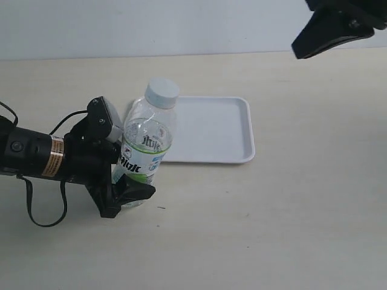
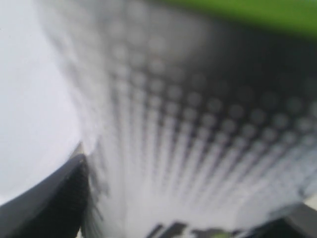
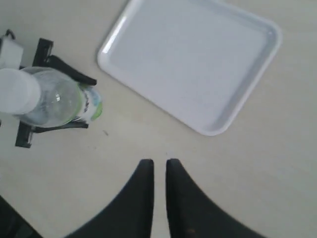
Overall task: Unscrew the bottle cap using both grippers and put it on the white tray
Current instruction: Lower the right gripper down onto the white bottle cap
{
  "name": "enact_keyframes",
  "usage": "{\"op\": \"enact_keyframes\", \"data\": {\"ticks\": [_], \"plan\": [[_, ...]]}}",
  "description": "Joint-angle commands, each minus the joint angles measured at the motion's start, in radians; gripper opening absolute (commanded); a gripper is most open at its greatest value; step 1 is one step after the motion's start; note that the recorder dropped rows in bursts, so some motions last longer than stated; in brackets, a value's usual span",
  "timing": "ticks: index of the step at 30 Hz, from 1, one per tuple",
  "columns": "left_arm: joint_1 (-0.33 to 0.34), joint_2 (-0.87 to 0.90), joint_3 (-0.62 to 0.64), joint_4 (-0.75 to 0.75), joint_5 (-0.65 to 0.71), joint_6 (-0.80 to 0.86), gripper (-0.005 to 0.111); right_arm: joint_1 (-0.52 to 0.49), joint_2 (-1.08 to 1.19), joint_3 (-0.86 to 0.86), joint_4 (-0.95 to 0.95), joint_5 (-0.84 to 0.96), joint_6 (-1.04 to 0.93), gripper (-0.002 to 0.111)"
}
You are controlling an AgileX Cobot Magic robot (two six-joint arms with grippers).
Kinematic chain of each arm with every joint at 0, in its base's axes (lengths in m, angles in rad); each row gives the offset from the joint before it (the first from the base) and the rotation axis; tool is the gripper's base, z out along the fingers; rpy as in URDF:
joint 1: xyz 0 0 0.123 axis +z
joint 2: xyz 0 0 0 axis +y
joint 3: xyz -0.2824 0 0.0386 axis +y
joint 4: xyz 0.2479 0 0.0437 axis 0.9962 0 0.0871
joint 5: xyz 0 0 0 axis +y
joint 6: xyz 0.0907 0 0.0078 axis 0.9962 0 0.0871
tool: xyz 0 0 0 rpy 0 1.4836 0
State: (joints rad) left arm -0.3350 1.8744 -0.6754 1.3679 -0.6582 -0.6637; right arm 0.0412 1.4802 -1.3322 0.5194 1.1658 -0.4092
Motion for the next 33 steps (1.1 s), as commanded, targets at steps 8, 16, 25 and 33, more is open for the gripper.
{"op": "enact_keyframes", "data": {"ticks": [8, 16, 25, 33], "plan": [[-0.005, -0.017, -0.01, 0.012, 0.025, -0.03, 0.0, 0.171, 0.116, -0.136, 0.013, 0.055, -0.042, 0.067], [-0.005, -0.017, -0.01, 0.016, 0.03, -0.028, 0.0, 0.269, 0.227, -0.235, 0.046, 0.055, -0.049, 0.068], [-0.005, -0.029, -0.01, 0.028, 0.049, -0.05, 0.0, 0.355, 0.306, -0.412, -0.018, 0.055, 0.021, 0.068], [-0.005, -0.028, -0.02, 0.041, 0.051, -0.072, 0.0, 0.412, 0.368, -0.417, -0.108, 0.055, 0.063, 0.068]]}}
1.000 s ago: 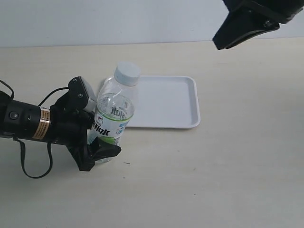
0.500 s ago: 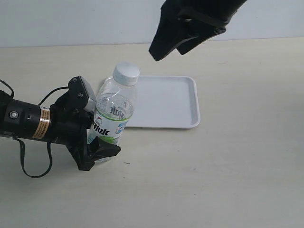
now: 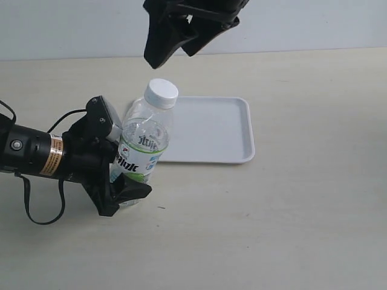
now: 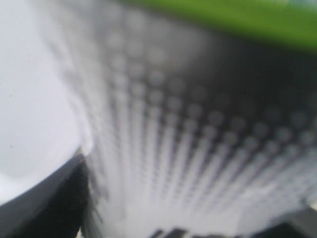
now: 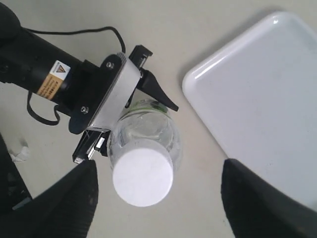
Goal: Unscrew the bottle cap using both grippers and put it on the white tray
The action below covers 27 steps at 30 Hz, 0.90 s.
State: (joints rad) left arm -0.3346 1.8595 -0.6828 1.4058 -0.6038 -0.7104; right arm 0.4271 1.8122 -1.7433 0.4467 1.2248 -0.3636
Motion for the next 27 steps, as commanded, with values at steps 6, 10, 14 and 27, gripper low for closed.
{"op": "enact_keyframes", "data": {"ticks": [6, 10, 14, 27], "plan": [[-0.005, -0.013, -0.017, 0.016, -0.003, -0.036, 0.0, 0.038, 0.058, -0.006, -0.035, -0.004, 0.025, 0.068], [-0.005, -0.013, -0.017, 0.016, -0.003, -0.036, 0.0, 0.038, 0.063, -0.006, -0.058, -0.004, 0.041, 0.068], [-0.005, -0.013, -0.017, 0.016, -0.003, -0.036, 0.0, 0.038, 0.065, -0.006, -0.058, -0.004, 0.054, 0.068], [-0.005, -0.013, -0.017, 0.016, -0.003, -0.036, 0.0, 0.038, 0.074, -0.006, -0.054, -0.004, 0.062, 0.063]]}}
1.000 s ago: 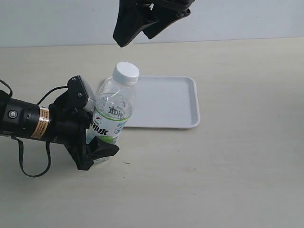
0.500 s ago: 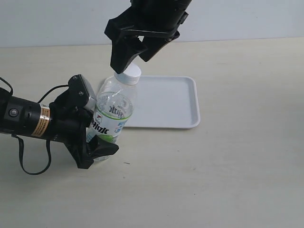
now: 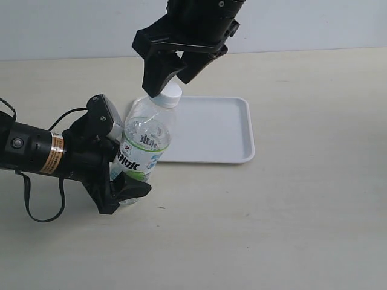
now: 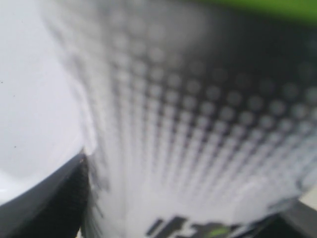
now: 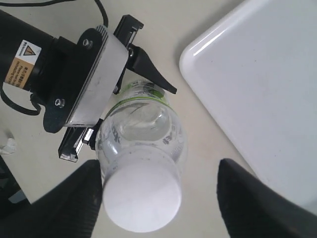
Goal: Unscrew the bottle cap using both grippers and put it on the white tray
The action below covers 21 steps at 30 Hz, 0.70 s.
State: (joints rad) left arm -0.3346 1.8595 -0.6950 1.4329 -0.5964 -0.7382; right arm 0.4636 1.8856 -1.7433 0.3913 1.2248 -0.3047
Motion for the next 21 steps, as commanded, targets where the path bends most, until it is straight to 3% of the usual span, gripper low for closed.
{"op": "enact_keyframes", "data": {"ticks": [1, 21], "plan": [[-0.005, -0.013, -0.005, -0.011, -0.011, -0.008, 0.0, 0.001, 0.001, -0.006, 0.001, -0.004, 0.003, 0.063], [-0.005, -0.013, -0.005, -0.011, -0.011, -0.008, 0.0, 0.001, -0.027, 0.049, 0.04, -0.004, -0.027, 0.063]]}}
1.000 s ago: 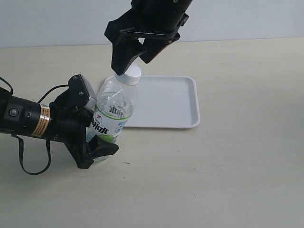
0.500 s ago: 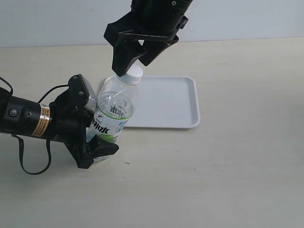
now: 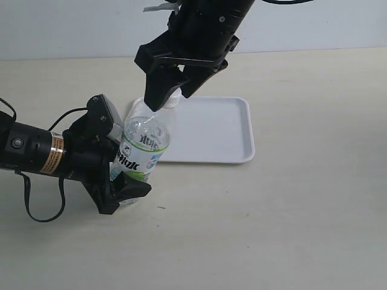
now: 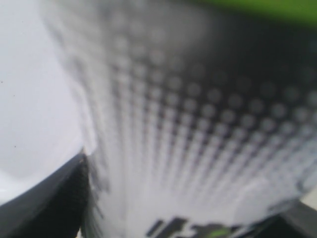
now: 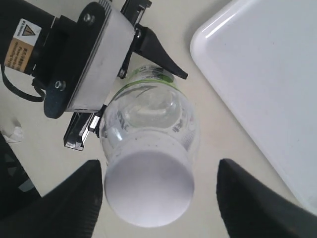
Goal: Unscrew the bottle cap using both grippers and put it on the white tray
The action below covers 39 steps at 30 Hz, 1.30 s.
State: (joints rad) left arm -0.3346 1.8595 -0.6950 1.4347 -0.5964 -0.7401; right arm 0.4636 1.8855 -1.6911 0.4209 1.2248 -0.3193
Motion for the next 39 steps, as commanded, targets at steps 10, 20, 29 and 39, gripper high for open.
{"op": "enact_keyframes", "data": {"ticks": [10, 20, 29, 39], "plan": [[-0.005, -0.013, -0.005, -0.013, -0.011, -0.008, 0.0, 0.001, -0.036, -0.003, 0.013, -0.004, -0.016, 0.056], [-0.005, -0.013, -0.005, -0.017, -0.011, -0.008, 0.0, 0.001, -0.034, -0.003, 0.013, -0.004, -0.018, 0.055], [-0.005, -0.013, -0.005, -0.013, -0.011, -0.022, 0.0, 0.001, -0.011, -0.003, 0.015, -0.004, -0.018, 0.051], [-0.005, -0.013, -0.005, -0.01, -0.011, -0.022, 0.0, 0.001, -0.013, -0.003, 0.015, -0.004, -0.018, 0.047]]}}
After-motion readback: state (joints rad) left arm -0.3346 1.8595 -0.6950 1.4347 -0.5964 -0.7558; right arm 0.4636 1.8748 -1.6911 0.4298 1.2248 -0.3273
